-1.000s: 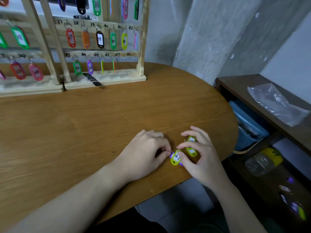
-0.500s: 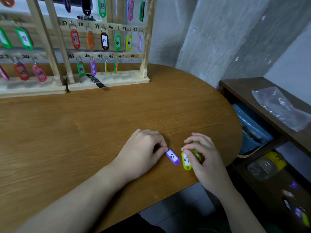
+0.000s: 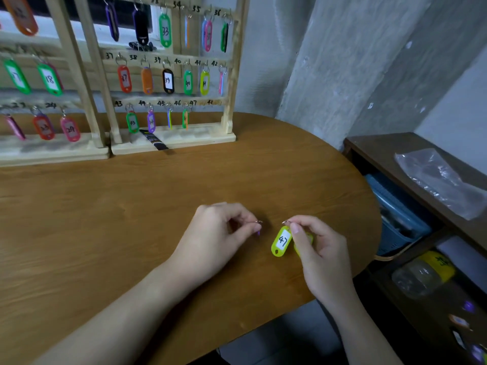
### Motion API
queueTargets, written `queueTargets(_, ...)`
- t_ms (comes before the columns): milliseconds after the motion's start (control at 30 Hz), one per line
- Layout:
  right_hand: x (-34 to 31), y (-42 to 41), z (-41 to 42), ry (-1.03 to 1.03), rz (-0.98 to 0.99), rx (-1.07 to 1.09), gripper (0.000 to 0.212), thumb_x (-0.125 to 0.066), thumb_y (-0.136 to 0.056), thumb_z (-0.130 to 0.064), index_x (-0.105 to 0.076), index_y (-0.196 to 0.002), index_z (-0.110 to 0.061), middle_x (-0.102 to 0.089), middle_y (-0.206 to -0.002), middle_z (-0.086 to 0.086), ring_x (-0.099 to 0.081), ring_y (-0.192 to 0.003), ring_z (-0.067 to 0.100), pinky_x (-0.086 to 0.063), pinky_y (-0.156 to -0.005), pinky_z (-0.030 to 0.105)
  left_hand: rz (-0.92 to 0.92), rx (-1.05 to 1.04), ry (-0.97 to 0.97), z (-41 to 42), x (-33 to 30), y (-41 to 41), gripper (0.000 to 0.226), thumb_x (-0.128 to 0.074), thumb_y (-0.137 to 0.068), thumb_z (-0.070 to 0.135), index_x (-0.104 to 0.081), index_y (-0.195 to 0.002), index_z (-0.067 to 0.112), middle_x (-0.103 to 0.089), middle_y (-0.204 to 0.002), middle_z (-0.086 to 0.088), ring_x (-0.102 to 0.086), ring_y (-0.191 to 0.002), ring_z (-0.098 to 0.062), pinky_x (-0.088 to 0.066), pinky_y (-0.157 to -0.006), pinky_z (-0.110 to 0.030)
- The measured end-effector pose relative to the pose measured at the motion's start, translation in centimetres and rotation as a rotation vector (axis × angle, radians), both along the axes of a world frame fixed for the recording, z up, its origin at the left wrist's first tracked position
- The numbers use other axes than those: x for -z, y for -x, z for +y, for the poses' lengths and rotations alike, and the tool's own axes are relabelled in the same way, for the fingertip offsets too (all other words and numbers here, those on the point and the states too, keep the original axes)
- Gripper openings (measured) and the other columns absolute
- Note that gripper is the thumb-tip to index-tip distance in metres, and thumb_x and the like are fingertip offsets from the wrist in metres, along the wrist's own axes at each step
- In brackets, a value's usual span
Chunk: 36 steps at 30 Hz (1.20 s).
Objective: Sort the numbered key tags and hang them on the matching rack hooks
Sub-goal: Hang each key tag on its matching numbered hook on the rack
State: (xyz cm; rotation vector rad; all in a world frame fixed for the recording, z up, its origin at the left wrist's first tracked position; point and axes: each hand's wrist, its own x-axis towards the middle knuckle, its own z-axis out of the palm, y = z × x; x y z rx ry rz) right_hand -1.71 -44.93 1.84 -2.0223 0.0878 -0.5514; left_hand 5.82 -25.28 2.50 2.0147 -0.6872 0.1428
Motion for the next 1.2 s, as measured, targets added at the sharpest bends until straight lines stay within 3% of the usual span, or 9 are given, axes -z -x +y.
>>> queueTargets(200,-3.3,-5.5,1.5,-0.095,-0.025,-0.110,0.016,-0.064,-0.098,-0.008,-0.076,-0.096,-0.019,-0.077,-0.093,-0.007,-0.072,-0.093,0.014,-0.056,-0.082,0.030,-0.014,-0.103,0.016,1.6,-2.8,-4.2,0.011,-0.079,-0.086,0.024,-0.076,-0.076,0.029,-0.071,-0.074,0.018,-0.060,-0.072,0.008,-0.037,-0.065,-0.004)
queueTargets(400,-4.2,-15.4,3.4,-0.239,0.001,-0.147,0.013,-0.065,-0.097,-0.007,-0.077,-0.098,-0.010,-0.078,-0.088,-0.004,-0.066,-0.075,-0.003,-0.046,-0.070,0.012,-0.070,-0.287,0.083,3.2,-4.6,-11.0,0.016,-0.070,-0.094,0.024,-0.075,-0.078,0.023,-0.071,-0.072,0.011,-0.059,-0.067,0.001,-0.040,-0.062,-0.011)
queueTargets(467,-4.1,-18.8,4.1,-0.221,0.026,-0.157,0.012,-0.065,-0.098,-0.009,-0.077,-0.099,-0.010,-0.077,-0.088,-0.004,-0.064,-0.073,-0.005,-0.045,-0.070,0.012,-0.083,-0.343,0.127,3.4,-5.0,-13.3,0.018,-0.068,-0.095,0.023,-0.075,-0.079,0.020,-0.071,-0.071,0.009,-0.062,-0.067,-0.003,-0.043,-0.063,-0.015)
queueTargets(600,-4.0,-25.2,5.4,-0.195,0.025,-0.148,0.015,-0.066,-0.097,-0.011,-0.075,-0.091,-0.021,-0.077,-0.088,-0.002,-0.069,-0.081,0.002,-0.052,-0.080,0.021,-0.064,-0.438,0.170,3.4,-5.4,-17.2,0.029,-0.062,-0.098,0.019,-0.073,-0.072,0.019,-0.057,-0.053,0.011,-0.048,-0.049,-0.003,-0.032,-0.056,-0.018)
queueTargets(700,-4.0,-28.9,5.9,-0.169,-0.012,-0.107,0.016,-0.066,-0.097,-0.011,-0.074,-0.089,-0.022,-0.072,-0.078,-0.009,-0.064,-0.070,-0.006,-0.049,-0.074,0.018,-0.065,-0.465,0.092,2.8,-5.4,-19.4,0.029,-0.059,-0.097,0.020,-0.074,-0.073,0.019,-0.066,-0.062,0.007,-0.051,-0.052,0.003,-0.033,-0.056,-0.014)
queueTargets(767,-4.1,-30.9,5.9,-0.136,-0.034,-0.079,0.012,-0.067,-0.096,-0.012,-0.075,-0.091,-0.019,-0.071,-0.076,-0.010,-0.062,-0.068,-0.005,-0.048,-0.073,0.019,-0.074,-0.481,0.040,2.3,-5.3,-20.7,0.025,-0.059,-0.097,0.023,-0.073,-0.077,0.020,-0.069,-0.067,0.004,-0.052,-0.053,-0.001,-0.038,-0.056,-0.021)
queueTargets(933,-4.6,-33.2,6.1,0.026,-0.071,-0.065,0.009,-0.069,-0.095,-0.014,-0.076,-0.092,-0.017,-0.069,-0.076,-0.015,-0.063,-0.072,-0.004,-0.046,-0.069,0.010,-0.091,-0.508,-0.030,2.4,-5.1,-22.3,0.015,-0.058,-0.096,0.027,-0.070,-0.088,0.023,-0.070,-0.079,-0.001,-0.064,-0.076,-0.028,-0.055,-0.071,-0.043)
queueTargets(1067,-4.4,-33.5,6.8,0.091,-0.071,-0.044,0.011,-0.067,-0.095,-0.015,-0.078,-0.093,-0.017,-0.068,-0.078,-0.018,-0.063,-0.076,-0.005,-0.045,-0.071,0.006,-0.091,-0.531,-0.039,2.9,-4.9,-22.3,0.015,-0.057,-0.095,0.024,-0.071,-0.089,0.021,-0.070,-0.080,-0.003,-0.064,-0.081,-0.030,-0.055,-0.072,-0.044)
queueTargets(1200,-4.3,-33.6,7.6,0.123,-0.095,-0.014,0.013,-0.066,-0.096,-0.014,-0.079,-0.097,-0.015,-0.069,-0.081,-0.014,-0.064,-0.081,0.000,-0.048,-0.076,0.011,-0.079,-0.549,-0.026,3.3,-4.8,-22.5,0.017,-0.058,-0.095,0.022,-0.071,-0.085,0.021,-0.071,-0.078,-0.002,-0.066,-0.081,-0.027,-0.056,-0.074,-0.043)
